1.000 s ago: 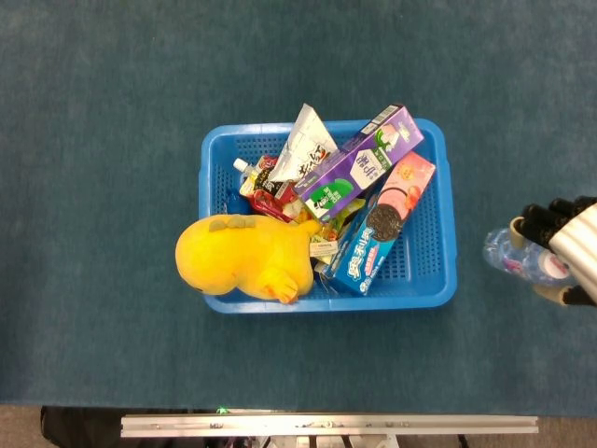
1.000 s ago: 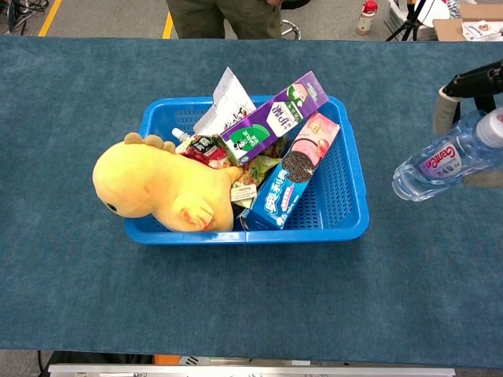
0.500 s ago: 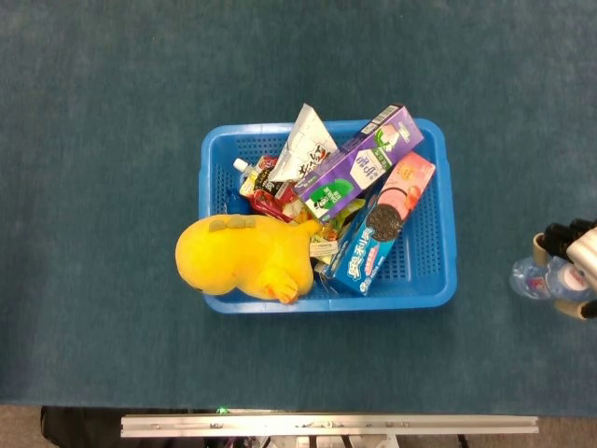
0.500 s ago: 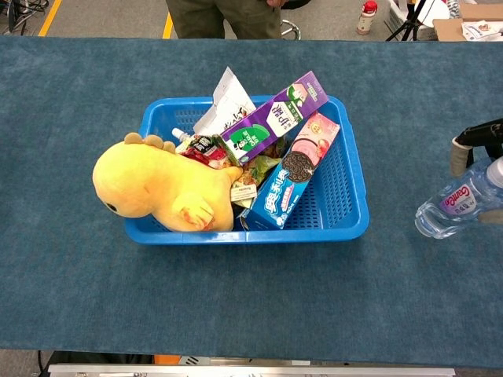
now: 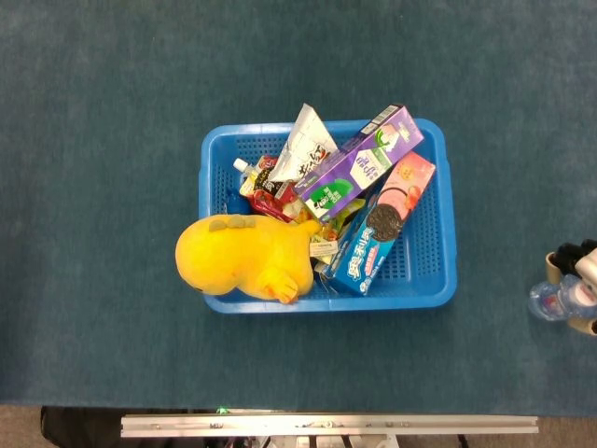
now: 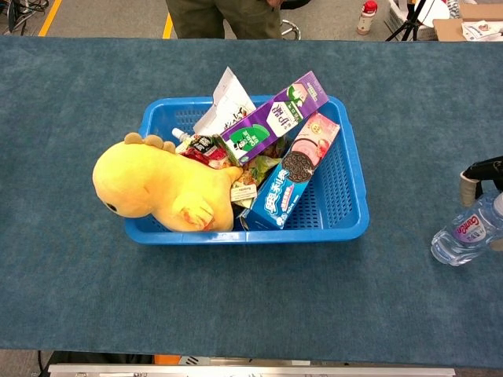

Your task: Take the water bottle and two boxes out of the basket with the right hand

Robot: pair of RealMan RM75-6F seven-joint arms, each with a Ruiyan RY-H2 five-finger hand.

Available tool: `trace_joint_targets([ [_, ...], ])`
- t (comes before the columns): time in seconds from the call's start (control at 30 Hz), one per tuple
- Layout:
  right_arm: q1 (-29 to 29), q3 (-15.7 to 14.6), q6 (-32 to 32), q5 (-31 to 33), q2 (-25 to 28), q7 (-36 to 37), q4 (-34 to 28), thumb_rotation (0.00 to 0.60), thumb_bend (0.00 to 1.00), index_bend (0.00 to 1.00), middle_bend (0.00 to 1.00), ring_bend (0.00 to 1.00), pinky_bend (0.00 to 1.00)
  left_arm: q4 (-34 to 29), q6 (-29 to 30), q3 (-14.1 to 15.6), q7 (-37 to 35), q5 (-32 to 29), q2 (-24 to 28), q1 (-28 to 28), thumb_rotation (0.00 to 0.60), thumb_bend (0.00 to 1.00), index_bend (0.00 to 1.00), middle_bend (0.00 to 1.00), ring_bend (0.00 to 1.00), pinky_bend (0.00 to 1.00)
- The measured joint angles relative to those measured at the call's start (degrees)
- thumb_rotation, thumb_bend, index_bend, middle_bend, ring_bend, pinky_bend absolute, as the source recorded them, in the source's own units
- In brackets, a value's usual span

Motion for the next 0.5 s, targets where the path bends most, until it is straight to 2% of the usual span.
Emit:
trace_joint_targets([
  [0.27,-0.8,-0.9,-0.5,0.3,-1.8,0.8,3.2,0.6,0.19,0.63,0.62,0.54,0.73,0.0,-0.1,0.0,-0.1,0.0,0.1,0.0,0.6,0.2,0.27,0.1,0.04,0.22],
  [0.4,-0.9,-1.2,-0.6,0.1,-1.6,1.0,3.4,0.6,0.16,0.62,0.55,0.49,0.71,-0.1,-0.2,0.0,-0.1,0.0,0.1,0.0,0.6,0.2,0.27,0.1,0.04,0.22],
  [0.5,-0.7,-1.5,-0.7,-0.6,-1.0,1.7,3.1,0.6,0.11,0.55,0.5,0.47,0.71,0.0,-0.2,0.1,-0.1,-0.1,0.1,-0.1,0.6,0.2,0.27,0.1,0.04,0.22],
])
